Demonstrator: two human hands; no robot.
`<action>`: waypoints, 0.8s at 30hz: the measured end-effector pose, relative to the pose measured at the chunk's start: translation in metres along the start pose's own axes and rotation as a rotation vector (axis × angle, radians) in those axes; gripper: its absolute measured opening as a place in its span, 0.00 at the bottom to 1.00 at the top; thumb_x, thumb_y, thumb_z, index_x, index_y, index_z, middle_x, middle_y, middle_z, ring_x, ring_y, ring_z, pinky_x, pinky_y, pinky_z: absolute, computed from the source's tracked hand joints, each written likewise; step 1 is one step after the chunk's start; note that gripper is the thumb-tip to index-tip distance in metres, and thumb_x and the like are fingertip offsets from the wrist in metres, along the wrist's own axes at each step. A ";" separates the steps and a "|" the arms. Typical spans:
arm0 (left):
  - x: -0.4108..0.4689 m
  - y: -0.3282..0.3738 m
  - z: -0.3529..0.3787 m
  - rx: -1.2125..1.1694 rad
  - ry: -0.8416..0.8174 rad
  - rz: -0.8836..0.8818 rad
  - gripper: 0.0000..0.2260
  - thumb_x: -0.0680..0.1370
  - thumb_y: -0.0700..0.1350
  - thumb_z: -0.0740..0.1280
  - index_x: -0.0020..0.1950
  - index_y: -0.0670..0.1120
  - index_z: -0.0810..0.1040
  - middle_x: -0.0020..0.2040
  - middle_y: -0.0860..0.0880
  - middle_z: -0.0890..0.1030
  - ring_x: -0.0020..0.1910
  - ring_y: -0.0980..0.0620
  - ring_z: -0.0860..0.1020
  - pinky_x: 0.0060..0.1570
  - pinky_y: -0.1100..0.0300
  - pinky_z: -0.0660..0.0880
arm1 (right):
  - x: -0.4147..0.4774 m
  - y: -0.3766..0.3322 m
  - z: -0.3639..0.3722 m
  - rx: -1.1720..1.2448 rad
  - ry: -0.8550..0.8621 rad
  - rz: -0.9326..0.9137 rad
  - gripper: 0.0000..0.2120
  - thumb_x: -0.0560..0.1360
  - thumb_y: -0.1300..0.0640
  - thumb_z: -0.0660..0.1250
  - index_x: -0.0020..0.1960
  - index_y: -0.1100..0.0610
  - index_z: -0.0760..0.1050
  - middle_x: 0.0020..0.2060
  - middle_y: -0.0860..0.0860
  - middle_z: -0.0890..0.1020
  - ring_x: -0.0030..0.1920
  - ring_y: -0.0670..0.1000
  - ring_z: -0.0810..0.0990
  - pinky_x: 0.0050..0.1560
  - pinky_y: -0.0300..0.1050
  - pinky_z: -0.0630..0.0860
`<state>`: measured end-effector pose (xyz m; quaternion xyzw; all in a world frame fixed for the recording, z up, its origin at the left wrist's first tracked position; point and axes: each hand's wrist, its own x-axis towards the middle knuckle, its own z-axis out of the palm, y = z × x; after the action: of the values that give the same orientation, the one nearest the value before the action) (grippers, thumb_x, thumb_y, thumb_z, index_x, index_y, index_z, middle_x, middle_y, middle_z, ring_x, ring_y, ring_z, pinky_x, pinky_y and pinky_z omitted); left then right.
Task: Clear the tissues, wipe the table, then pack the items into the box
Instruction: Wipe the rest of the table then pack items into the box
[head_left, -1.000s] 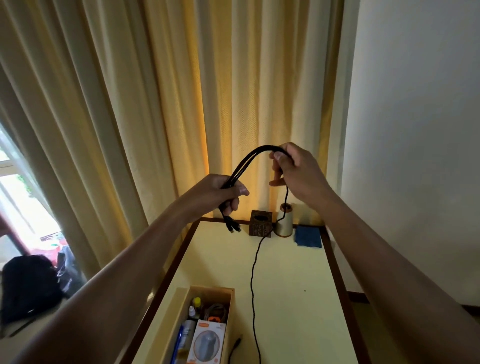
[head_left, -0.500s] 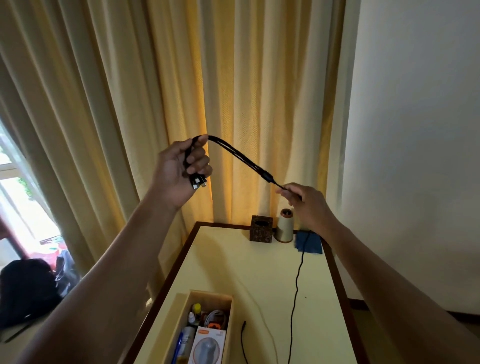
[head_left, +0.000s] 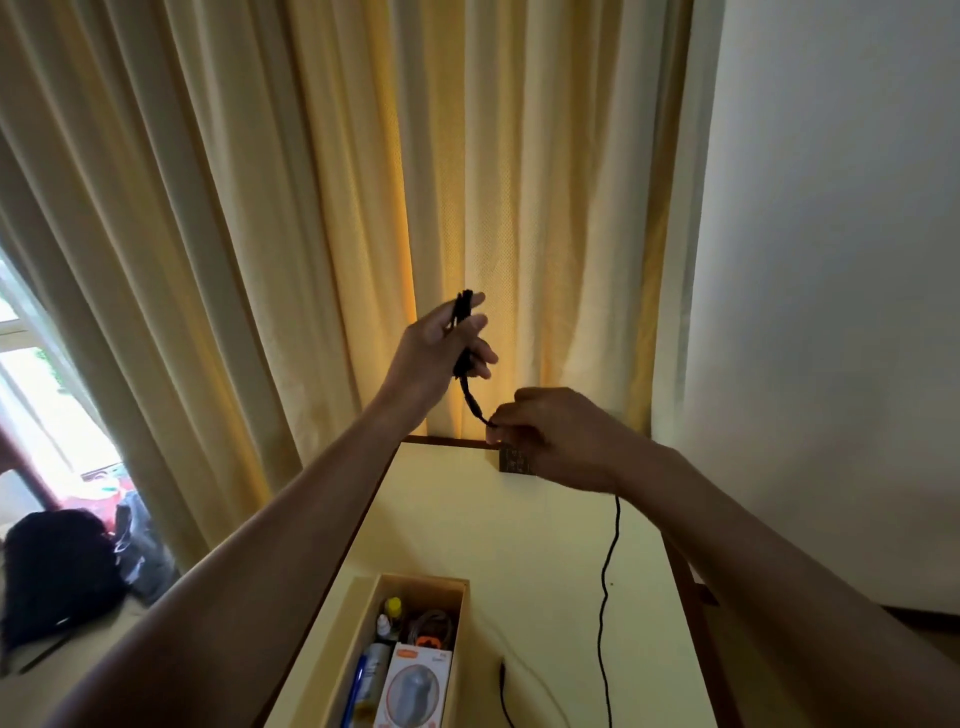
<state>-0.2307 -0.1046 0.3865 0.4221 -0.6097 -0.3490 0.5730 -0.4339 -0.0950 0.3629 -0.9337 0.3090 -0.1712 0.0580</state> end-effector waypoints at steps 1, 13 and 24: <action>-0.001 -0.005 0.002 0.039 -0.041 -0.014 0.17 0.85 0.49 0.66 0.74 0.49 0.74 0.44 0.39 0.85 0.42 0.42 0.84 0.51 0.49 0.81 | 0.002 0.001 -0.004 0.013 0.033 0.008 0.11 0.84 0.53 0.60 0.60 0.48 0.81 0.44 0.46 0.76 0.46 0.46 0.75 0.46 0.44 0.73; -0.028 -0.029 0.001 0.119 -0.302 -0.188 0.21 0.86 0.58 0.57 0.62 0.46 0.82 0.34 0.41 0.76 0.34 0.47 0.74 0.40 0.60 0.74 | 0.029 0.034 -0.006 0.049 0.462 0.160 0.09 0.83 0.51 0.66 0.56 0.51 0.84 0.45 0.43 0.76 0.41 0.40 0.75 0.43 0.32 0.67; -0.026 -0.016 -0.012 -0.618 -0.473 -0.222 0.14 0.83 0.47 0.64 0.64 0.40 0.77 0.38 0.50 0.70 0.31 0.57 0.66 0.37 0.63 0.63 | -0.022 0.057 0.015 0.439 0.550 0.349 0.13 0.84 0.47 0.62 0.60 0.48 0.83 0.40 0.42 0.84 0.42 0.46 0.83 0.43 0.46 0.78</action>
<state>-0.2175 -0.0860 0.3629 0.2014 -0.5419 -0.6629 0.4757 -0.4765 -0.1272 0.3303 -0.7519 0.4230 -0.4646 0.1999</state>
